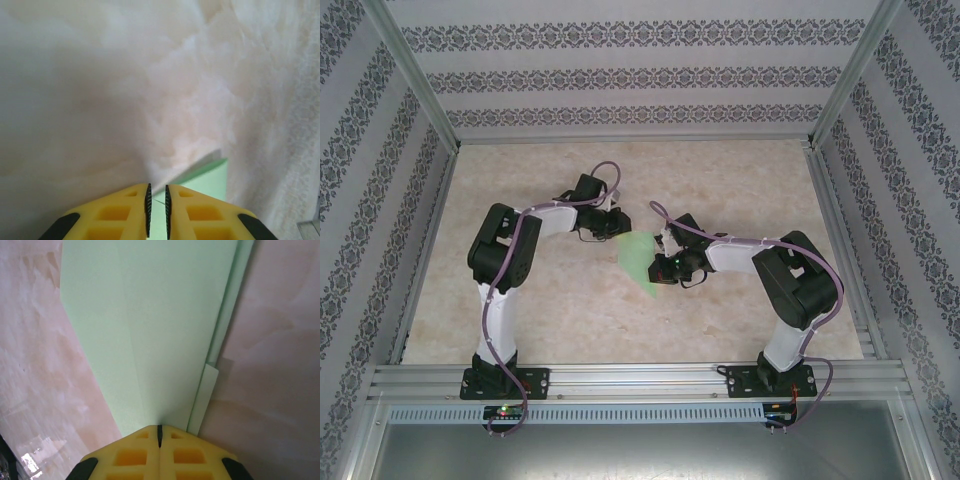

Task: Fold a paper plane with a square sheet of paper (fold left side to right side)
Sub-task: Fourth fold the wing at the center of the table.

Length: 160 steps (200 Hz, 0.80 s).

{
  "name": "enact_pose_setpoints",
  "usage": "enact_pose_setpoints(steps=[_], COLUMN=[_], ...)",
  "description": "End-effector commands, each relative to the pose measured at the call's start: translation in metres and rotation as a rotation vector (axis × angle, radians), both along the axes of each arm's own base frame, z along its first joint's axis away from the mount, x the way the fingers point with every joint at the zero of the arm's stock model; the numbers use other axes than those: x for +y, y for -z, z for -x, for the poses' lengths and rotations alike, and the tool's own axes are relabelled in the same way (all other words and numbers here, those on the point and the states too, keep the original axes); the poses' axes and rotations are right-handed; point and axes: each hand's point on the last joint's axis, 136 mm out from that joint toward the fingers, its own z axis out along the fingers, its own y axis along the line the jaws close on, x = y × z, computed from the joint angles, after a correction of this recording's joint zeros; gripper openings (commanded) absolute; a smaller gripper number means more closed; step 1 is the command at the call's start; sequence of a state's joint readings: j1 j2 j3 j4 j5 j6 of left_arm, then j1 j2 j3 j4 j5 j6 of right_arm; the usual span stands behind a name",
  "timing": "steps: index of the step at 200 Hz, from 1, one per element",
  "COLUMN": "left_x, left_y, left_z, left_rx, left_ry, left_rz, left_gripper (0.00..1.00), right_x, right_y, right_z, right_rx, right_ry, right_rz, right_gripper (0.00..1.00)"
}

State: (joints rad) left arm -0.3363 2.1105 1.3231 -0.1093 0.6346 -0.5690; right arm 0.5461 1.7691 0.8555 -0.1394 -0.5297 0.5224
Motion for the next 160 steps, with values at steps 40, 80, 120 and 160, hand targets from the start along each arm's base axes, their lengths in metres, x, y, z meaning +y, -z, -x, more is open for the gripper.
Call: enact_pose_setpoints(steps=[40,80,120,160], left_x=[0.036,0.005,-0.044,-0.06], left_y=[-0.044,-0.069,-0.059,-0.036], left_z=[-0.001,0.051,0.091,0.101], left_rx=[-0.106,-0.117,-0.055,-0.015], left_ry=[-0.046,0.005,0.065,0.068], left_rz=[-0.053,0.058,0.189,0.169], left_gripper=[0.19,0.19,0.18,0.18], right_x=[-0.048,-0.049,-0.047,-0.044], right_y=[0.044,0.046,0.048,0.047], right_z=[0.035,0.035,0.035,0.034], right_rx=[0.128,0.131,0.133,0.13], right_ry=[0.031,0.028,0.027,0.024], right_rz=[0.243,0.247,0.244,0.241], right_gripper=[0.0,0.0,0.0,0.0])
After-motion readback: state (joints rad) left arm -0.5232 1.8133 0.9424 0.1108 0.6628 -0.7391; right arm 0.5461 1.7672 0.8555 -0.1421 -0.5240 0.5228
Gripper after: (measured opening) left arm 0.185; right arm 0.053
